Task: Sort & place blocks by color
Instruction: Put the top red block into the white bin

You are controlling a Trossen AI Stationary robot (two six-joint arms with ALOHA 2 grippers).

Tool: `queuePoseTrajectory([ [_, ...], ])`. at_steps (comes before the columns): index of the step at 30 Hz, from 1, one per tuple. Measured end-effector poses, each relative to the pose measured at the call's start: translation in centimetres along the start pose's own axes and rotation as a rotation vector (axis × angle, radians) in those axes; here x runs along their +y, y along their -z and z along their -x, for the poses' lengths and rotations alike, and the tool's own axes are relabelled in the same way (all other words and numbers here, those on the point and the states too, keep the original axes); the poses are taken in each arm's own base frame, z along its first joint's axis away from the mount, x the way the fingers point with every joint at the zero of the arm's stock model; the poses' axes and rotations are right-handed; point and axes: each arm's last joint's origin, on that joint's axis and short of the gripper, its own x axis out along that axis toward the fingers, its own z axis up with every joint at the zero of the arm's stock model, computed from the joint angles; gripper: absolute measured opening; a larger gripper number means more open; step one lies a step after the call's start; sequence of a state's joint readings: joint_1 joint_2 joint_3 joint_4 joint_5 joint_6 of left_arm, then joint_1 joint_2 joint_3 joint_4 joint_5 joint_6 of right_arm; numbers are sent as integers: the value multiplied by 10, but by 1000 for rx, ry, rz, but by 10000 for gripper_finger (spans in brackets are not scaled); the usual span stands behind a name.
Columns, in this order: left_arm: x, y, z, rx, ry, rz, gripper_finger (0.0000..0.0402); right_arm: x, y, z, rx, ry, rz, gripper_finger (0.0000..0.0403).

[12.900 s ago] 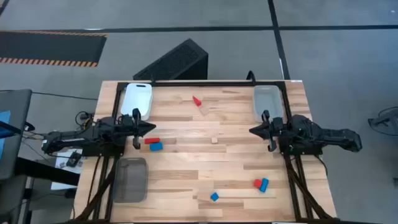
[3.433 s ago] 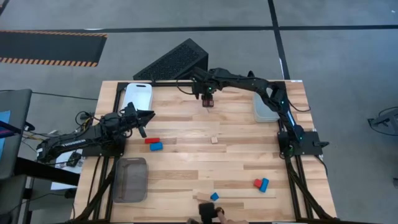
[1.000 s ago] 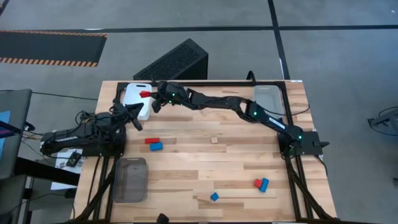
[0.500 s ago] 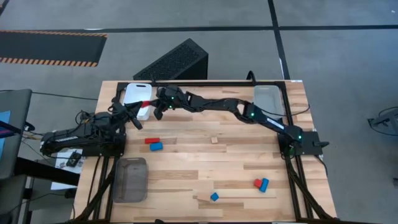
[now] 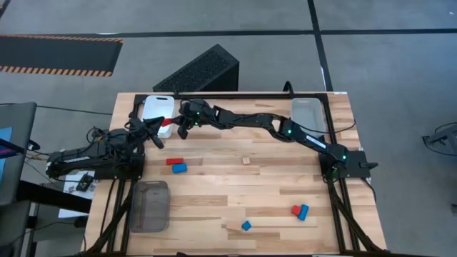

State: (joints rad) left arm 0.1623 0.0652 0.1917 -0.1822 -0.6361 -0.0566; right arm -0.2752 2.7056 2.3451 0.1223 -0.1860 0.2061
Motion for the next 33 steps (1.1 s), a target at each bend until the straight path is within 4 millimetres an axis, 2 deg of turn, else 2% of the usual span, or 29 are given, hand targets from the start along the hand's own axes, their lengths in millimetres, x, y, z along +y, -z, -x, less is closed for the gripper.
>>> queuePoseTrajectory([
  [4, 0, 0, 0, 4, 0, 1, 0, 1, -1, 0, -9, -3, 7, 12],
  [7, 0, 1, 0, 7, 0, 2, 0, 1, -1, 0, -12, -4, 9, 33],
  [15, 0, 1, 0, 12, 0, 0, 0, -2, -8, 1, -63, -51, 55, 140],
  [18, 0, 3, 0, 26, -1, -3, 0, -7, -7, 2, -39, -41, 16, 187],
  [21, 0, 5, 0, 44, -3, -5, 0, -12, -11, 6, -12, -28, -28, 215],
  [26, 0, 9, -1, 56, -1, -4, 0, -3, -39, 20, -11, -31, -5, 214],
  [30, -1, 23, -4, 93, -24, -1, 0, 15, -69, 39, 17, -43, 96, 186],
  [33, -1, 31, -5, 108, -40, 27, 0, 26, -82, 55, 41, -52, 165, 163],
])
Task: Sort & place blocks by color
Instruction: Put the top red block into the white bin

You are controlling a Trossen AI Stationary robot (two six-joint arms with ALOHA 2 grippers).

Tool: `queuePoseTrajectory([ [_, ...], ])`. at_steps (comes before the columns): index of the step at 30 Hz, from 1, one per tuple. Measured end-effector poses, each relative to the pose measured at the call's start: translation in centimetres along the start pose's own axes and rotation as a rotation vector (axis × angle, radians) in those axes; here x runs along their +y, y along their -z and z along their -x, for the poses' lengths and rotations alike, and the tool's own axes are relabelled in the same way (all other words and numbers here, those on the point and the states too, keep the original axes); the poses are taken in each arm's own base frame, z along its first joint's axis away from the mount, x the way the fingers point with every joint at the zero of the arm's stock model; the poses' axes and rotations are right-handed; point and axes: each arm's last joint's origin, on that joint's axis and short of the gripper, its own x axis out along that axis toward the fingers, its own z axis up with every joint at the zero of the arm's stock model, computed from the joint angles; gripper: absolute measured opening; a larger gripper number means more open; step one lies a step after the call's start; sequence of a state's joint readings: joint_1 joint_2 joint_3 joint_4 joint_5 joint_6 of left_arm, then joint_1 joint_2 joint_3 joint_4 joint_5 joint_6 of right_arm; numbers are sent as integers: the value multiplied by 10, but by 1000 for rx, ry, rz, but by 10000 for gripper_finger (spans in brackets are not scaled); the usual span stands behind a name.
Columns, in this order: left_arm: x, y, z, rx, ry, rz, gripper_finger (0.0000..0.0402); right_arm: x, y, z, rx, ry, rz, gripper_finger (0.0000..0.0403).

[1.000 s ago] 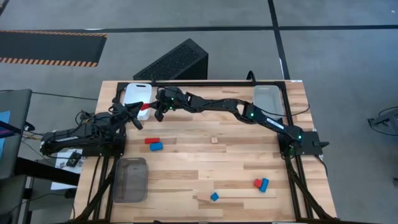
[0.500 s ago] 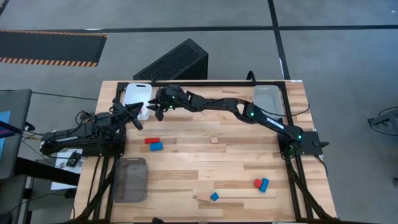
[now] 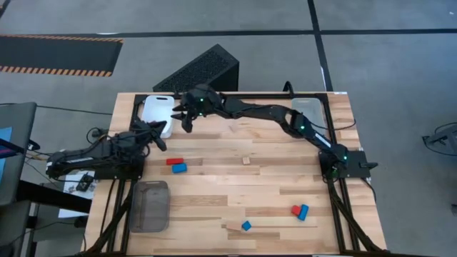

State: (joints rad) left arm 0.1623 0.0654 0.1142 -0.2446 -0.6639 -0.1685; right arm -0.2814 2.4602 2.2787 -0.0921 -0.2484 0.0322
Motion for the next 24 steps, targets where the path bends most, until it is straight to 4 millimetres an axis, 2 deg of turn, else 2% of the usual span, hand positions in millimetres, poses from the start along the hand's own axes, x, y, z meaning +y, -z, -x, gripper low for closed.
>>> queuePoseTrajectory([
  [3, 0, 3, -1, 5, 6, 36, 0, 3, 9, 9, 39, -18, 20, 146],
  [7, -3, 6, -2, 24, 76, 88, 0, 0, 47, 19, 83, -31, -5, 133],
  [9, -4, 6, -1, 38, 128, 100, 0, 1, 58, 29, 37, -32, -20, 132],
  [15, -7, 7, -1, 65, 235, 111, 0, 1, 60, 76, 5, -9, -24, 137],
  [19, -7, 6, -1, 64, 232, 147, 0, 14, 71, 109, 63, -4, -15, 142],
  [24, -12, 6, -1, 32, 291, 195, 0, 35, 83, 151, 51, 10, -2, 145],
])
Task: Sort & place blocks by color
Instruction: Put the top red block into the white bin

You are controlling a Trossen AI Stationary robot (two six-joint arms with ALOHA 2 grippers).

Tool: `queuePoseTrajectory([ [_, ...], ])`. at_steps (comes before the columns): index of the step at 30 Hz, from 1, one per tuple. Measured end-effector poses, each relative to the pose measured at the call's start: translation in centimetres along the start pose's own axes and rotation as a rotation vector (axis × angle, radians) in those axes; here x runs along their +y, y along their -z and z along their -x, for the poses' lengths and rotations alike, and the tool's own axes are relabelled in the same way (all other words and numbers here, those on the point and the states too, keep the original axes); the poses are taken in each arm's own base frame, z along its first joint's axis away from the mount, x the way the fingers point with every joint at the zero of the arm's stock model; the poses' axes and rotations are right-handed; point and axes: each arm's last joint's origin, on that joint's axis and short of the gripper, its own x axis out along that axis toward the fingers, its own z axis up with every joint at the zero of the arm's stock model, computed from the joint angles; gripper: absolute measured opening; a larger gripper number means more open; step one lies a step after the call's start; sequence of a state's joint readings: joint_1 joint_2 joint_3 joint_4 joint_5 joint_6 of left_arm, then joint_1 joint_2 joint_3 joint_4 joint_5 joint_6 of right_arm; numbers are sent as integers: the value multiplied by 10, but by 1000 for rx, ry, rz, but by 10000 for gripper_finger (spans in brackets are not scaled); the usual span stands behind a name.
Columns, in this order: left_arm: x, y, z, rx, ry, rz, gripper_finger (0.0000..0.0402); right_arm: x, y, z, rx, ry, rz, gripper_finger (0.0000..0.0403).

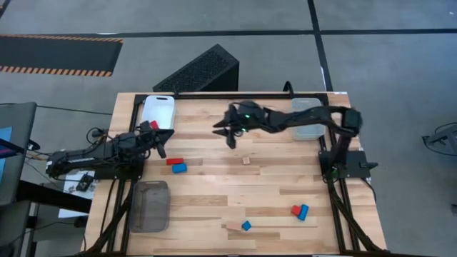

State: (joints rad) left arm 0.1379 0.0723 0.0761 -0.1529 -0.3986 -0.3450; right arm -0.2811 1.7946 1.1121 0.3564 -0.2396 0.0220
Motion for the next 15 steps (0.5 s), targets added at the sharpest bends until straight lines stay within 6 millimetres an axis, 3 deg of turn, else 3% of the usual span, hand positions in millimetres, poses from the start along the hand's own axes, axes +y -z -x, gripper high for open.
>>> queuePoseTrajectory([
  [6, -8, 5, -3, -15, 56, -2, 0, 8, 16, 36, -59, 16, -18, 145],
  [15, -20, 7, -6, -98, 114, 37, 0, 40, 37, 28, 11, -81, -30, 153],
])
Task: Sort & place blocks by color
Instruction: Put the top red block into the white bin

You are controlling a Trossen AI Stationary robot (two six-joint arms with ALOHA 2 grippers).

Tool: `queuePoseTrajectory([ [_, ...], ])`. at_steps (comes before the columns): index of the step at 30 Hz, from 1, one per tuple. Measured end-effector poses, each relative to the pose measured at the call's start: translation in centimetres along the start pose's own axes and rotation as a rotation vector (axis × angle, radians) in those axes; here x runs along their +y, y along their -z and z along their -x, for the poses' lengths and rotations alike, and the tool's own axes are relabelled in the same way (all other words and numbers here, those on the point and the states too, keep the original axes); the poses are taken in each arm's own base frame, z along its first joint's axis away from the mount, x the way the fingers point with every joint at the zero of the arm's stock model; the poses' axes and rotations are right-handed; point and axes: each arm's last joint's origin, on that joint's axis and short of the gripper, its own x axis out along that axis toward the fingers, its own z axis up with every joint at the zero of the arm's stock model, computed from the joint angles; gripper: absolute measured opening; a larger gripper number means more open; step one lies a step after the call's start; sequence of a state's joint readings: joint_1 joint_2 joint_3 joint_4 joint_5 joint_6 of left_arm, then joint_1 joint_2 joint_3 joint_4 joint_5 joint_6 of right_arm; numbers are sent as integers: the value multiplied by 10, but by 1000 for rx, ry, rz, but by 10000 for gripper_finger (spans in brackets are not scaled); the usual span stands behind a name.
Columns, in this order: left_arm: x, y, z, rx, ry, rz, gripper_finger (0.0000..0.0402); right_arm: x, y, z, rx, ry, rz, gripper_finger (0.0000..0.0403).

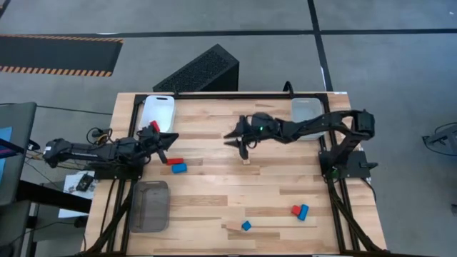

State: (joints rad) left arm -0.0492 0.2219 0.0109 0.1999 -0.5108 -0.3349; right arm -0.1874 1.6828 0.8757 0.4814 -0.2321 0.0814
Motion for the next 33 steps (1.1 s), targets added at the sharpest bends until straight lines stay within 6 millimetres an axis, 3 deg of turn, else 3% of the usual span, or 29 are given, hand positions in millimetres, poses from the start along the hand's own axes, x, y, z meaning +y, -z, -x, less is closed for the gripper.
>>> queuePoseTrajectory([
  [10, -14, 1, -4, -2, 63, 14, 0, 31, 6, -6, 47, -29, 43, 154],
  [19, -31, -9, -12, 41, 21, -72, 0, 17, 18, -1, 85, 10, 46, 152],
  [26, -39, -6, -22, 99, -18, -104, 0, 3, 28, 21, 71, 50, 8, 152],
  [33, -50, -5, -37, 156, -57, -117, 0, 14, 37, 39, 74, 20, 24, 160],
])
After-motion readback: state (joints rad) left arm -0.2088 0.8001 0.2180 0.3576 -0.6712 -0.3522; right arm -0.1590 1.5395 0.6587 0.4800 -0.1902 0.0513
